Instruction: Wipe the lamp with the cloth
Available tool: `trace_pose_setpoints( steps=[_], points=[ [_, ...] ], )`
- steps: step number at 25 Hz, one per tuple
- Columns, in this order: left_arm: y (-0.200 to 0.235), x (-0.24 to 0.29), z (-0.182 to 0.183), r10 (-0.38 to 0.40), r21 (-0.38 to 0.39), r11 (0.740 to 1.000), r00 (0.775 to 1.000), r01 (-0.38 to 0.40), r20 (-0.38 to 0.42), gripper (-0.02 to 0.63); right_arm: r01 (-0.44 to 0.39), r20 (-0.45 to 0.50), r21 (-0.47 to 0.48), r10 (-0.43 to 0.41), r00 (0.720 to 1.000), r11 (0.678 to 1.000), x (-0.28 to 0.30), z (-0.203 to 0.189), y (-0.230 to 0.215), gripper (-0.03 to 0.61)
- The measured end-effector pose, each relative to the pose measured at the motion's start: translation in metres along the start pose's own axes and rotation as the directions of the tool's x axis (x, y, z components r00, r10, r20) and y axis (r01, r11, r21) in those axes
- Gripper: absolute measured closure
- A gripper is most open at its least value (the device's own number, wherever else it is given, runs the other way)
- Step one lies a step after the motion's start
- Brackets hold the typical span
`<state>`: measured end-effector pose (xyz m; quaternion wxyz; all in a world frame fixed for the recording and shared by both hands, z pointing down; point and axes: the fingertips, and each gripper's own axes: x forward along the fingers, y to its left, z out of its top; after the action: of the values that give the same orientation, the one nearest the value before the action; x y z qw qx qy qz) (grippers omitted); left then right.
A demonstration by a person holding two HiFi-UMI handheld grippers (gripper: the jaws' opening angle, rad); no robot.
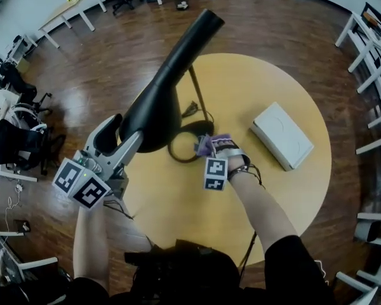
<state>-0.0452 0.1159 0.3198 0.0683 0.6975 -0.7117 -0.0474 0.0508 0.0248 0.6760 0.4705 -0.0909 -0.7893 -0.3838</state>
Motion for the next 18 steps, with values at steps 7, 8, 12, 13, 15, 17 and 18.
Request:
trace_pose_setpoints(
  steps=[7, 8, 12, 13, 15, 17, 18],
  points=[
    [0.001, 0.003, -0.006, -0.002, 0.007, 1.0, 1.0, 0.002, 0.005, 0.305, -0.043, 0.006, -0.015, 0.043, 0.999, 0.999, -0.01, 0.013, 0.061, 0.486],
    [0.001, 0.004, -0.006, -0.001, 0.007, 1.0, 1.0, 0.0, 0.008, 0.305, -0.057, 0.023, 0.008, 0.057, 0.998, 0.998, -0.014, 0.018, 0.066, 0.486],
    [-0.006, 0.005, -0.011, 0.01, 0.045, 0.999, 1.0, -0.011, 0.018, 0.308, -0.089, 0.077, 0.123, 0.08, 0.994, 0.988, -0.031, 0.02, 0.076, 0.486],
    [-0.011, 0.003, -0.013, 0.006, 0.06, 0.998, 1.0, -0.007, 0.015, 0.31, -0.087, 0.085, 0.172, 0.073, 0.994, 0.981, -0.036, 0.016, 0.077, 0.486],
    [-0.021, -0.001, -0.018, -0.001, 0.073, 0.997, 1.0, -0.001, 0.021, 0.309, -0.081, 0.1, 0.284, 0.055, 0.994, 0.955, -0.044, 0.004, 0.079, 0.485],
    [-0.029, -0.01, -0.02, 0.006, 0.055, 0.998, 0.998, -0.009, 0.058, 0.31, -0.071, 0.123, 0.371, 0.027, 0.992, 0.926, -0.061, -0.009, 0.077, 0.482],
    [-0.033, -0.016, -0.02, 0.015, 0.041, 0.999, 0.997, -0.018, 0.082, 0.309, -0.064, 0.131, 0.399, 0.012, 0.991, 0.915, -0.071, -0.015, 0.075, 0.479]
  ],
)
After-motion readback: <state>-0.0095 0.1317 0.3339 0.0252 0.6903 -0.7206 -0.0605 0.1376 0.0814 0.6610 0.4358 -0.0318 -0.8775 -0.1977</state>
